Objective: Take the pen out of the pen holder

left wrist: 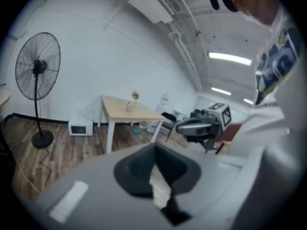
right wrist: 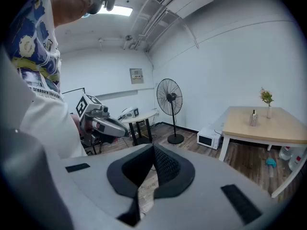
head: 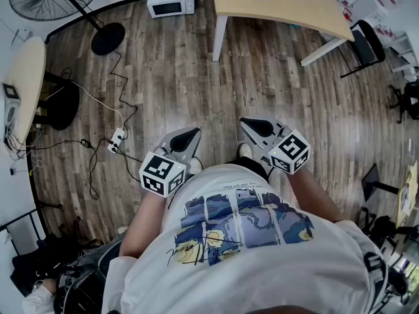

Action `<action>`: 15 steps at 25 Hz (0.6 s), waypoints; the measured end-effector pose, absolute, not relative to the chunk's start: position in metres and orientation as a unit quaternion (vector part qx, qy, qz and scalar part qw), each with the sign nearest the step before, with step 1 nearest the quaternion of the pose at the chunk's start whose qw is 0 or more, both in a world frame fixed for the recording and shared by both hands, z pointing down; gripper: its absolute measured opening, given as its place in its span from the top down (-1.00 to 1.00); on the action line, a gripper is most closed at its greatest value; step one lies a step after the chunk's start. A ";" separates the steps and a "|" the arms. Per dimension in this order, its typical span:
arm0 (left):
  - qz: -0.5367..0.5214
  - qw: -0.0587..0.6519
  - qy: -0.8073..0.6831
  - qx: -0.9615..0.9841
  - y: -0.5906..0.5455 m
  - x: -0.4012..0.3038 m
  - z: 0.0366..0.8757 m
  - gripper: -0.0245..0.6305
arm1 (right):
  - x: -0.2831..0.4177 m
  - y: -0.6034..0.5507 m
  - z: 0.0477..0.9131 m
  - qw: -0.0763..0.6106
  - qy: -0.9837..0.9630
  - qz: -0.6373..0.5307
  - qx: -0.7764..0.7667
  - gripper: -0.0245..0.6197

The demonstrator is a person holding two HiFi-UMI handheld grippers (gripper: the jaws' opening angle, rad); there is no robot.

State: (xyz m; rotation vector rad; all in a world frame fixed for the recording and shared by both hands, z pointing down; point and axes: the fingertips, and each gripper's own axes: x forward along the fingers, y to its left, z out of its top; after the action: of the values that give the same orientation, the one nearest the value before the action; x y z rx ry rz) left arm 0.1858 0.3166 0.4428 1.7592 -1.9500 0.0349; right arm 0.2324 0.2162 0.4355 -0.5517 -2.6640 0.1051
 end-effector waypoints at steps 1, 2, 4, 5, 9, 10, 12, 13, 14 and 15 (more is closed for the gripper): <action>0.014 0.254 -0.716 0.650 0.326 0.182 0.444 0.90 | 0.228 0.224 0.436 0.207 -0.958 0.038 -0.194 0.90; 0.016 0.254 -0.714 0.652 0.335 0.177 0.446 0.90 | 0.223 0.232 0.436 0.207 -0.959 0.039 -0.190 0.90; 0.023 0.252 -0.712 0.655 0.350 0.164 0.450 0.90 | 0.212 0.246 0.436 0.204 -0.961 0.041 -0.184 0.90; 0.027 0.251 -0.710 0.657 0.355 0.158 0.453 0.90 | 0.208 0.251 0.436 0.203 -0.961 0.042 -0.181 0.90; 0.023 0.257 -0.693 0.673 0.352 0.145 0.461 0.90 | 0.206 0.257 0.437 0.220 -0.961 0.042 -0.162 0.90; 0.020 0.256 -0.689 0.678 0.346 0.143 0.460 0.90 | 0.206 0.252 0.438 0.224 -0.961 0.042 -0.156 0.90; 0.014 0.248 -0.684 0.686 0.331 0.135 0.457 0.90 | 0.202 0.240 0.439 0.230 -0.962 0.043 -0.142 0.90; 0.013 0.243 -0.686 0.685 0.325 0.126 0.456 0.90 | 0.198 0.233 0.440 0.232 -0.962 0.046 -0.134 0.90; 0.011 0.241 -0.692 0.681 0.320 0.113 0.456 0.90 | 0.193 0.224 0.441 0.233 -0.963 0.050 -0.125 0.90; 0.009 0.241 -0.699 0.673 0.315 0.097 0.455 0.90 | 0.187 0.215 0.442 0.233 -0.964 0.054 -0.117 0.90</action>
State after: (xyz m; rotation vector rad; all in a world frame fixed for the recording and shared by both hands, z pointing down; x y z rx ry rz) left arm 0.0968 0.3149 0.4552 1.8412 -1.9131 0.0251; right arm 0.1870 0.2152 0.4420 -0.3218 -2.6471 0.1494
